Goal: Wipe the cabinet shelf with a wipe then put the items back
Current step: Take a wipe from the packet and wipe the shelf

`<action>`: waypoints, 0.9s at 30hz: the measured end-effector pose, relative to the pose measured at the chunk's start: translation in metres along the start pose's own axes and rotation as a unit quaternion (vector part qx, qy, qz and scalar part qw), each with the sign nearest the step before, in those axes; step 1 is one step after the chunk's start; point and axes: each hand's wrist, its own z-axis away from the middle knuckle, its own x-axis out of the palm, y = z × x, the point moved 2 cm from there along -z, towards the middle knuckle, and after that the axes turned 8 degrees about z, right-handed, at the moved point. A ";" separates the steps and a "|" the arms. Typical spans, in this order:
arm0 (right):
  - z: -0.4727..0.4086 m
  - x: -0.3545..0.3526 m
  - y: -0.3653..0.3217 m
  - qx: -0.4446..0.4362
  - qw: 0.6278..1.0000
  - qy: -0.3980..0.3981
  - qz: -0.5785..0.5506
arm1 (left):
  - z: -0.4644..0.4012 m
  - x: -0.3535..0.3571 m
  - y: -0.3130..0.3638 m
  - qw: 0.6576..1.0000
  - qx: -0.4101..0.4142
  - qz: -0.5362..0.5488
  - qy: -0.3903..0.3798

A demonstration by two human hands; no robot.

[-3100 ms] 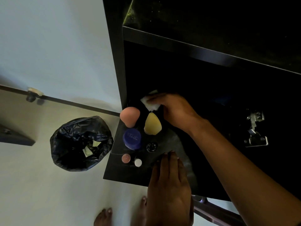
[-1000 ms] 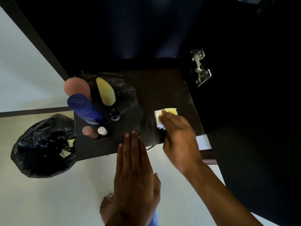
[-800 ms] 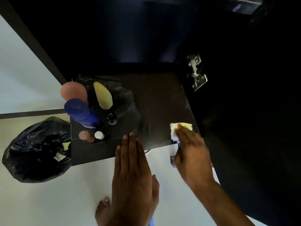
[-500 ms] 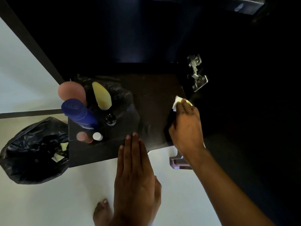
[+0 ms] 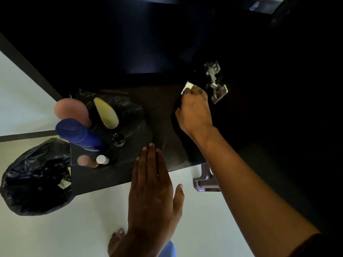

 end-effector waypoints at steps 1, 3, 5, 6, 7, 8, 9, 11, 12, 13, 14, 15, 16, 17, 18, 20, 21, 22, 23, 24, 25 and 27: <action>0.013 -0.001 0.002 -0.020 1.000 -0.005 0.012 | 0.000 0.000 0.000 1.000 -0.001 -0.001 -0.001; 0.044 -0.005 0.009 -0.031 0.999 -0.035 0.021 | -0.001 0.001 0.001 1.000 -0.004 -0.002 -0.002; 0.072 -0.006 0.018 -0.031 0.996 -0.080 0.033 | -0.002 0.001 0.001 1.000 -0.002 -0.002 0.001; 0.087 -0.007 0.022 -0.038 0.995 -0.083 0.035 | -0.002 0.001 0.001 1.000 0.001 -0.003 0.005; 0.100 -0.006 0.026 -0.043 0.995 -0.085 0.037 | -0.002 0.001 0.001 1.000 0.004 -0.003 0.009; 0.112 -0.002 0.032 -0.030 0.995 -0.087 0.024 | -0.002 0.002 0.000 1.000 0.005 -0.004 0.014; 0.125 0.004 0.039 -0.017 0.998 -0.064 0.006 | -0.003 0.002 -0.001 1.000 0.006 -0.005 0.015; 0.151 0.011 0.051 0.007 0.999 -0.032 -0.035 | -0.002 0.003 -0.002 1.000 0.010 -0.007 0.016; 0.162 0.011 0.054 0.015 0.998 -0.021 -0.064 | -0.002 0.004 -0.003 1.000 0.011 -0.007 0.016; 0.172 0.010 0.056 0.019 0.996 -0.013 -0.088 | -0.001 0.003 -0.004 1.000 0.010 -0.006 0.015; 0.180 0.012 0.058 0.030 0.994 -0.005 -0.102 | 0.000 0.003 -0.005 1.000 0.009 -0.006 0.016; 0.184 0.014 0.058 0.040 0.994 -0.003 -0.098 | 0.002 0.003 -0.007 1.000 0.008 -0.007 0.017; 0.185 0.018 0.057 0.049 0.996 -0.013 -0.080 | 0.004 0.003 -0.009 1.000 0.007 -0.010 0.016; 0.185 0.023 0.054 0.062 0.996 -0.023 -0.054 | 0.008 0.003 -0.010 1.000 0.006 -0.012 0.013; 0.182 0.026 0.049 0.071 0.997 -0.025 -0.028 | 0.012 0.003 -0.012 1.000 0.006 -0.013 0.013; 0.170 0.026 0.036 0.071 0.997 -0.005 0.001 | 0.021 0.003 -0.015 1.000 0.001 -0.011 0.019; 0.162 0.024 0.028 0.060 0.998 0.007 -0.002 | 0.025 0.002 -0.016 1.000 -0.001 -0.008 0.021; 0.155 0.021 0.019 0.049 0.998 0.018 -0.018 | 0.029 0.002 -0.018 1.000 -0.003 -0.006 0.021; 0.148 0.019 0.009 0.037 0.998 0.027 -0.043 | 0.032 0.002 -0.019 1.000 -0.007 -0.004 0.019; 0.142 0.019 -0.001 0.023 0.996 0.035 -0.074 | 0.035 0.003 -0.021 1.000 -0.013 -0.004 0.016; 0.137 0.021 -0.010 0.004 0.993 0.043 -0.111 | 0.037 0.002 -0.022 1.000 -0.017 -0.005 0.010; 0.138 0.020 -0.028 -0.054 0.977 0.050 -0.202 | 0.041 0.002 -0.024 1.000 -0.018 -0.005 0.006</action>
